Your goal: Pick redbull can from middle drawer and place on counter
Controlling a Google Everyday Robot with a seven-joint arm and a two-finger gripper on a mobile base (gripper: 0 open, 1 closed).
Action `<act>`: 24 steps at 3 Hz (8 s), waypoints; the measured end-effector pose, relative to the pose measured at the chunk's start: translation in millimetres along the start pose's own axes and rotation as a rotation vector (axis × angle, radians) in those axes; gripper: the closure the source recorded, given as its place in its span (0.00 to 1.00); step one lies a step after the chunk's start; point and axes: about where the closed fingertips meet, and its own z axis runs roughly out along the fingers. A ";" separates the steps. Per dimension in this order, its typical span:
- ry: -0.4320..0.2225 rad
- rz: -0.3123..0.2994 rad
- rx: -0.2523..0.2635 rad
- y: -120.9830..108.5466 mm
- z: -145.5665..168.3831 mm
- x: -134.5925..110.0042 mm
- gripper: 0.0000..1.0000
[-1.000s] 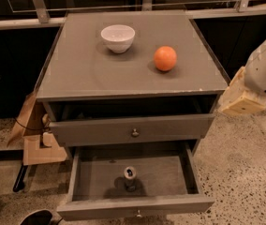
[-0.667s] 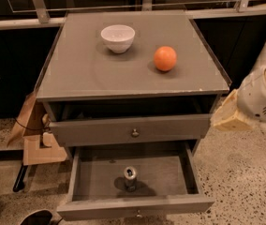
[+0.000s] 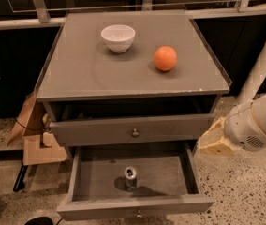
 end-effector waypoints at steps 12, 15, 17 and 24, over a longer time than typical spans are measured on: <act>-0.241 -0.028 -0.032 -14.7 308.6 72.1 0.26; -0.300 -0.018 -0.054 -20.7 349.3 59.1 0.29; -0.345 -0.018 -0.096 -21.0 391.3 42.0 0.28; -0.472 -0.085 -0.158 -8.0 441.5 2.2 0.96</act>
Offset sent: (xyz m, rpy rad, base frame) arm 0.0117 0.0054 -0.0980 0.0305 -0.0888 0.0043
